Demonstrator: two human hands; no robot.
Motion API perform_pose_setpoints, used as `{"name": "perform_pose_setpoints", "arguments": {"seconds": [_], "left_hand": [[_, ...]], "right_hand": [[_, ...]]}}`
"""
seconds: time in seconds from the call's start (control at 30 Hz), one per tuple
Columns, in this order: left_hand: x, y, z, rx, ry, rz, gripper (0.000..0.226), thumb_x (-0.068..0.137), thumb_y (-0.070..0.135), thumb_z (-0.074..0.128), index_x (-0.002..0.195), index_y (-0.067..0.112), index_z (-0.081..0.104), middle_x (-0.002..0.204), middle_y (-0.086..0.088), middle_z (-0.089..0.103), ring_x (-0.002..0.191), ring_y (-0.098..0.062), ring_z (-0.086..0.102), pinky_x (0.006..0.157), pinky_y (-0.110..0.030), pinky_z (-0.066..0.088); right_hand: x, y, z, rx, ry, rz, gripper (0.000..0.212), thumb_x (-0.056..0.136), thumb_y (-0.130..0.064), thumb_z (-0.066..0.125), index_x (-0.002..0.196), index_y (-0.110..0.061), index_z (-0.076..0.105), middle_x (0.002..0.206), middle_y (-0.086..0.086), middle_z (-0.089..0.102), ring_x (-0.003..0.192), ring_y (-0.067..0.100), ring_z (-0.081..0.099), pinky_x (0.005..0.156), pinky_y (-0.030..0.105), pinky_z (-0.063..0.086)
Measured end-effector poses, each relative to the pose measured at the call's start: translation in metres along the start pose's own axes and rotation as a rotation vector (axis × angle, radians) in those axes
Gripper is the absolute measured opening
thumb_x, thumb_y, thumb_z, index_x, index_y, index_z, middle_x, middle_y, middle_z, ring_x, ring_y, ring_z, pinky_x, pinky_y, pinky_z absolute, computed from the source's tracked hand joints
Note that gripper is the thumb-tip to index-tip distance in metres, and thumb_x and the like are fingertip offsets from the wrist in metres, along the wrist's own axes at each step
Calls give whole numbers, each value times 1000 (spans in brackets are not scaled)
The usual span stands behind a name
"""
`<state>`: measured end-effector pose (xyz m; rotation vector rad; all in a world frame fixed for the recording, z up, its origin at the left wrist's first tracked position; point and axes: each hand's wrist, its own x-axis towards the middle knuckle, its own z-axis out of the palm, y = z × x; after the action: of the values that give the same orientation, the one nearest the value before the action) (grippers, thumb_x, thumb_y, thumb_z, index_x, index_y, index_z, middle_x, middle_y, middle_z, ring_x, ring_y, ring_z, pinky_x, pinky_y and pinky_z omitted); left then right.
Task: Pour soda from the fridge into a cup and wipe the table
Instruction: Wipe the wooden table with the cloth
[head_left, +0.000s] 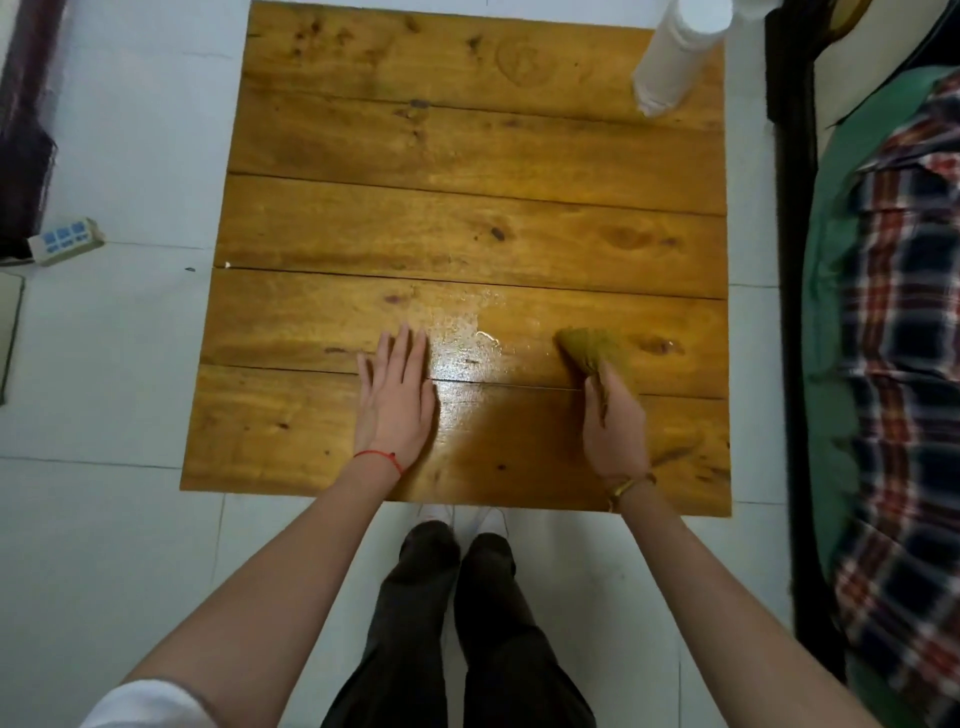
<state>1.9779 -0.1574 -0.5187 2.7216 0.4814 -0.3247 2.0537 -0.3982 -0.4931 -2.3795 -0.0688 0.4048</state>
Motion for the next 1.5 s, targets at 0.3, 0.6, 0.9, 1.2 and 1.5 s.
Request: {"name": "perform_pose_setpoints", "arguments": {"seconds": [0.3, 0.6, 0.9, 1.2, 1.5], "left_hand": [[-4, -4, 24, 35, -2, -6, 60, 103, 27, 32, 157, 19, 8, 166, -4, 2, 153, -25, -4, 121, -57, 3], [21, -9, 35, 70, 93, 50, 60, 104, 27, 28, 157, 16, 5, 166, -5, 1, 153, -25, -4, 121, -56, -1], [28, -15, 53, 96, 121, 21, 58, 103, 31, 21, 158, 19, 4, 166, -1, 0, 153, -20, -5, 121, -57, -1], [28, -14, 50, 106, 120, 11, 59, 102, 27, 23, 158, 21, 5, 166, 1, 0, 153, -19, -5, 121, -57, 3], [29, -18, 45, 94, 103, 52, 58, 102, 27, 23, 158, 20, 7, 166, 0, 3, 153, -18, -3, 119, -60, 3]], "right_hand": [[-61, 38, 46, -438, -189, -274, 46, 98, -34, 35, 140, -19, 46, 153, 1, 37, 146, 27, 24, 117, 53, 24], [-33, 37, 63, -593, -131, -230, 57, 102, -43, 30, 154, -28, 13, 162, 0, 10, 150, 29, 1, 120, 56, 7], [-24, 42, 80, -669, -46, -123, 70, 99, -52, 26, 155, -15, 4, 163, 3, 0, 150, 25, -4, 120, 53, 7], [29, 5, 99, -618, -5, -136, 77, 97, -61, 26, 155, -15, 5, 163, 2, 2, 150, 25, -3, 121, 52, 1], [18, 35, 79, -651, -13, -118, 64, 102, -44, 20, 155, -14, 2, 163, 4, -2, 150, 23, -4, 121, 49, 5]]}}
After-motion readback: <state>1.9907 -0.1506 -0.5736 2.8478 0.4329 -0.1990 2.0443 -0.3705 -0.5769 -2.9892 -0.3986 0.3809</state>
